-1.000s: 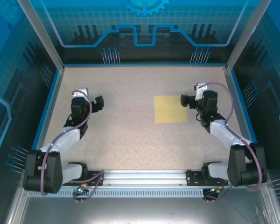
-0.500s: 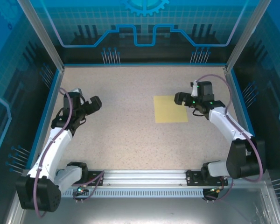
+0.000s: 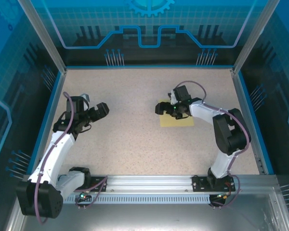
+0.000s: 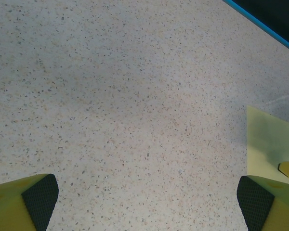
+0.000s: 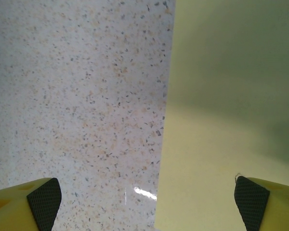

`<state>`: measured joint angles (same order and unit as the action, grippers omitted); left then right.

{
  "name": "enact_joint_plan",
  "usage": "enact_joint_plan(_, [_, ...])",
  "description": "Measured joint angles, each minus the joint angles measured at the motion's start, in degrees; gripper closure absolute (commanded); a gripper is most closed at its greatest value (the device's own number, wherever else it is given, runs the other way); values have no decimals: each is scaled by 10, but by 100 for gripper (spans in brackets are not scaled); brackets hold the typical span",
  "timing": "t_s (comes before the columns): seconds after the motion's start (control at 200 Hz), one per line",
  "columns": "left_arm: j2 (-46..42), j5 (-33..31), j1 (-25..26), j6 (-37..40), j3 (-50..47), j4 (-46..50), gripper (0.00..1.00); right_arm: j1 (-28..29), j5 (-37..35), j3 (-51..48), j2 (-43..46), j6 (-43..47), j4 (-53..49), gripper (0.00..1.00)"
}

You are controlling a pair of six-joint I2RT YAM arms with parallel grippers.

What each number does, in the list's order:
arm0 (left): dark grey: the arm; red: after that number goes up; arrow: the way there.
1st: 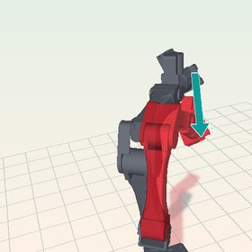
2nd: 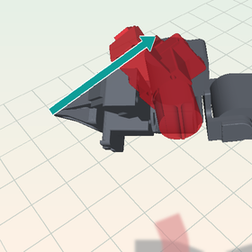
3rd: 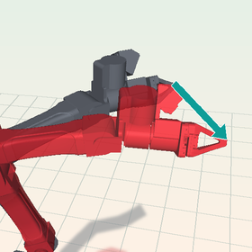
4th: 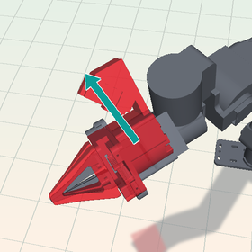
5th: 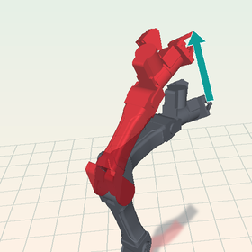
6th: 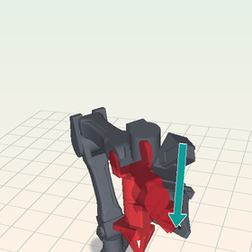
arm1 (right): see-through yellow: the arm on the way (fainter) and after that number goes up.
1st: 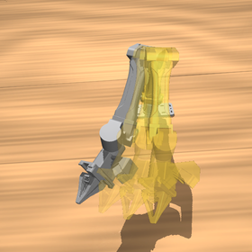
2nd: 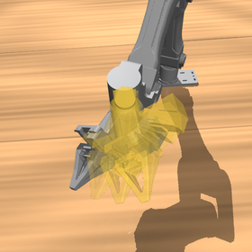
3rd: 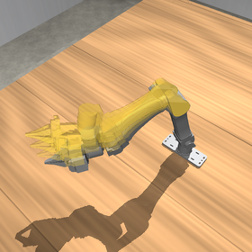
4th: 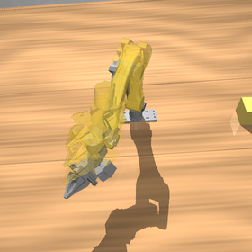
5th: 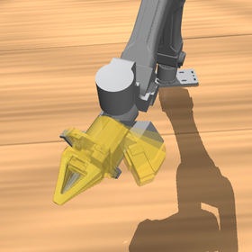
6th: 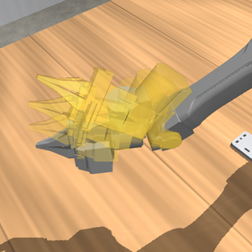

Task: Fold a paper plane with a square sheet of paper (pick it up from the middle)
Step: Move the square sheet of paper to the center of the table.

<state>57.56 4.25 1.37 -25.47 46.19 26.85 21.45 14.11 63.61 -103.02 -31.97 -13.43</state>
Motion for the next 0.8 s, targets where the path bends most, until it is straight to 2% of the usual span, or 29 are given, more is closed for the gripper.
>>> enact_joint_plan(0.395, [11,2,13,-1,0,0,1,0,5,72,-67,-2,-13,5])
enact_joint_plan(0.8, [15,1,16,-1,0,0,1,18,-19,75,-83,0,-50,5])
